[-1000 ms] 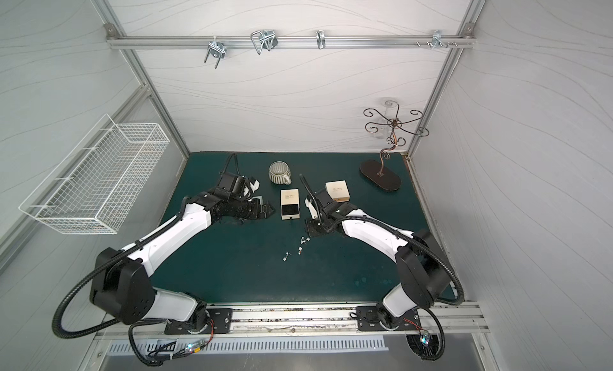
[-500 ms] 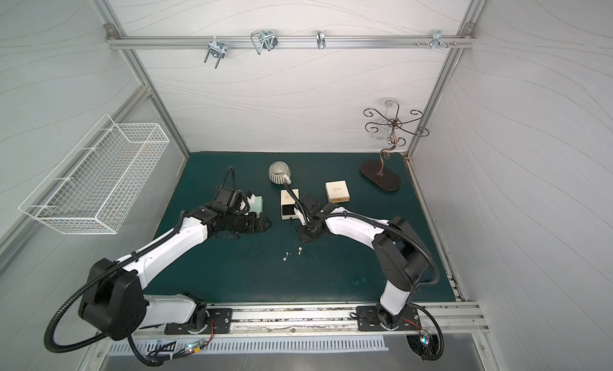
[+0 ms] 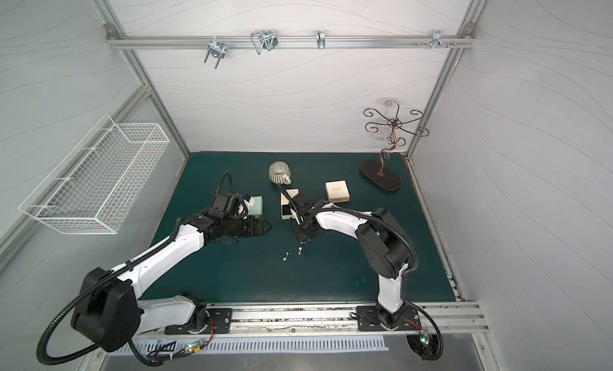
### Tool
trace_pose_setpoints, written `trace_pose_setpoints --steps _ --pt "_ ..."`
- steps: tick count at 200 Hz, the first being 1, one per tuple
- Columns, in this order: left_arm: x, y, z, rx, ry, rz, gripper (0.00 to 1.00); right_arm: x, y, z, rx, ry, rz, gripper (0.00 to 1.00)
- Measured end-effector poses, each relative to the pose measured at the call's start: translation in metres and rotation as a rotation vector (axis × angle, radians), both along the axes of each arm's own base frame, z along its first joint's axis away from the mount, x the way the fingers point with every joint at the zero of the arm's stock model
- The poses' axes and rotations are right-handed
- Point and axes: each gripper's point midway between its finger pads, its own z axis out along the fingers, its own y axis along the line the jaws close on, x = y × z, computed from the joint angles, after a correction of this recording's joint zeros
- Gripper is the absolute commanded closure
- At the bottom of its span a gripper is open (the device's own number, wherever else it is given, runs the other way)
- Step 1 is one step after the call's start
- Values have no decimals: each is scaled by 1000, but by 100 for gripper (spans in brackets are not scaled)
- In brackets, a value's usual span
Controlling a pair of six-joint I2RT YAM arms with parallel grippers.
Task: Place the earrings into the drawer-style jewelry box
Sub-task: Pick up the earring from the center of the board.
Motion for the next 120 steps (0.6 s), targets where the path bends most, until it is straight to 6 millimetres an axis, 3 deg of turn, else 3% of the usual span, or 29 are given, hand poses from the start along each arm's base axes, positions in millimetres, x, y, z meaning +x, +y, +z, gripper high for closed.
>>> trace_pose_setpoints --steps 120 --pt "-11 3 -15 -7 43 15 1 1 0 -11 -30 16 5 86"
